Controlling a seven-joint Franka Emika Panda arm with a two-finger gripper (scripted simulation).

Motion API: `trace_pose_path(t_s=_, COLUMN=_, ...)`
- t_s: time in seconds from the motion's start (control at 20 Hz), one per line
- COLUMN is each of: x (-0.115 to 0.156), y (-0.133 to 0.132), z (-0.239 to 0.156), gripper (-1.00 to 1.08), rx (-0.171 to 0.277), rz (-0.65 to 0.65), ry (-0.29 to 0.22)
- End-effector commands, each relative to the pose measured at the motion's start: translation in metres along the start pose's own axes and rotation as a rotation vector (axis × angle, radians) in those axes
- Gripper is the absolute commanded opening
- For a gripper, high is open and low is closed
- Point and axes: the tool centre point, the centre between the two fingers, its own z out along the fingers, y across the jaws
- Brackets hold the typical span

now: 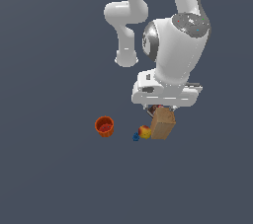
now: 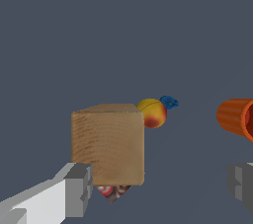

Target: Pick up a designated object from a clutter of objects.

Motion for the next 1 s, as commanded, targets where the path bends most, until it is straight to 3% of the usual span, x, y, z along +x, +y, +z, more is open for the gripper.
trace_pose_path(t_s=0.0, x=0.0, y=-0.018, z=0.012, gripper=1.0, rx=0.004, rz=0.0, ry=0.001)
trace_pose_path(t_s=0.3, x=-0.002, y=-0.038, z=0.025, gripper=1.0, rx=0.009, rz=-0.001, ry=0.0)
trace_pose_path(t_s=0.6, x=-0.002, y=-0.037, z=0.03, gripper=1.0, rx=0.008, rz=-0.003, ry=-0.001)
trace_pose_path(t_s=0.95, x=-0.003, y=-0.038, z=0.061, gripper=1.0, rx=0.009, rz=-0.002, ry=-0.001)
